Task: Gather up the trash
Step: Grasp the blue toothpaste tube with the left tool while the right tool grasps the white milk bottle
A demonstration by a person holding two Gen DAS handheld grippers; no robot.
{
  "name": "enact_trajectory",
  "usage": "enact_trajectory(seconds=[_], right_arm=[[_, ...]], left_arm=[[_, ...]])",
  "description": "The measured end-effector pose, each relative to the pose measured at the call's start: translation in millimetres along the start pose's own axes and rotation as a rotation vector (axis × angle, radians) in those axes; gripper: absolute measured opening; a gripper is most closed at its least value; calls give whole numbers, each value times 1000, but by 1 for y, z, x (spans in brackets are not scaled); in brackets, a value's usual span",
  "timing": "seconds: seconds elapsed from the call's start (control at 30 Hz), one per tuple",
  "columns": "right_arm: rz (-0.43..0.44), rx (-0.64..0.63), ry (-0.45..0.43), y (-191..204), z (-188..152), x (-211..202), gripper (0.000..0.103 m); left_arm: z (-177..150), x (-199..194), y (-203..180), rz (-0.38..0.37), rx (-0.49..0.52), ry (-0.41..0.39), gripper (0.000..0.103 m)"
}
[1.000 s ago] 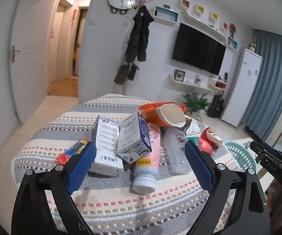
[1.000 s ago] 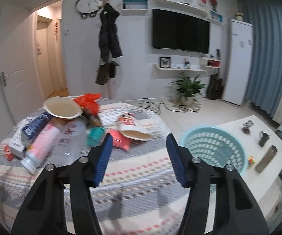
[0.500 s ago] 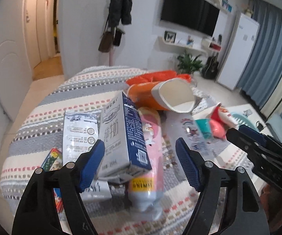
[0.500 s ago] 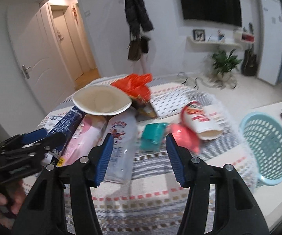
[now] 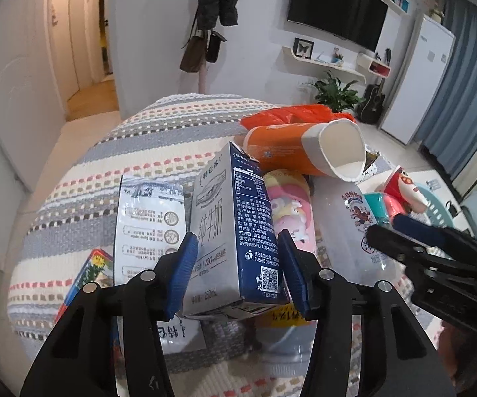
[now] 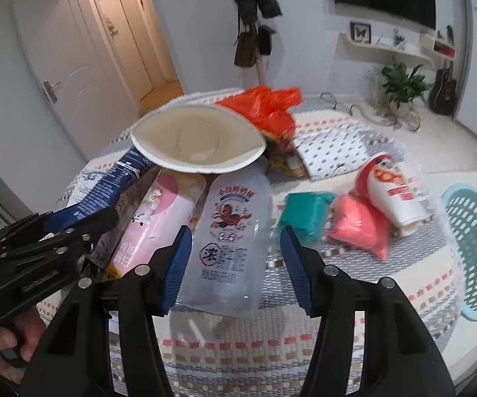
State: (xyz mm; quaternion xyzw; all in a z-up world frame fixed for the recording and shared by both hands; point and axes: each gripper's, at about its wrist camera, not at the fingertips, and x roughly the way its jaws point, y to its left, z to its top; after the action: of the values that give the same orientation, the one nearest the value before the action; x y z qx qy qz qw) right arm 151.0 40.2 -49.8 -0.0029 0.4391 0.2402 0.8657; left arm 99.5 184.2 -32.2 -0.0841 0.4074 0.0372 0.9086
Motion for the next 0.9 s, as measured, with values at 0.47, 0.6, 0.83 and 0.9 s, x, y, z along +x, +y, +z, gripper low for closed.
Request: enact_trajectory(seconds=[0.47, 0.6, 0.83, 0.9], right_arm=[[7, 25, 142, 0, 9, 49, 62], [34, 38, 149, -7, 6, 52, 60], [82, 61, 115, -21, -5, 29, 58], [100, 70, 108, -27, -8, 21, 57]], left_arm=[[-1, 28, 7, 12, -49, 67, 39], [-2, 26, 8, -20, -59, 50, 36], [-14, 3, 10, -99, -125, -26, 35], [-21, -10, 14, -130, -148, -56, 35]])
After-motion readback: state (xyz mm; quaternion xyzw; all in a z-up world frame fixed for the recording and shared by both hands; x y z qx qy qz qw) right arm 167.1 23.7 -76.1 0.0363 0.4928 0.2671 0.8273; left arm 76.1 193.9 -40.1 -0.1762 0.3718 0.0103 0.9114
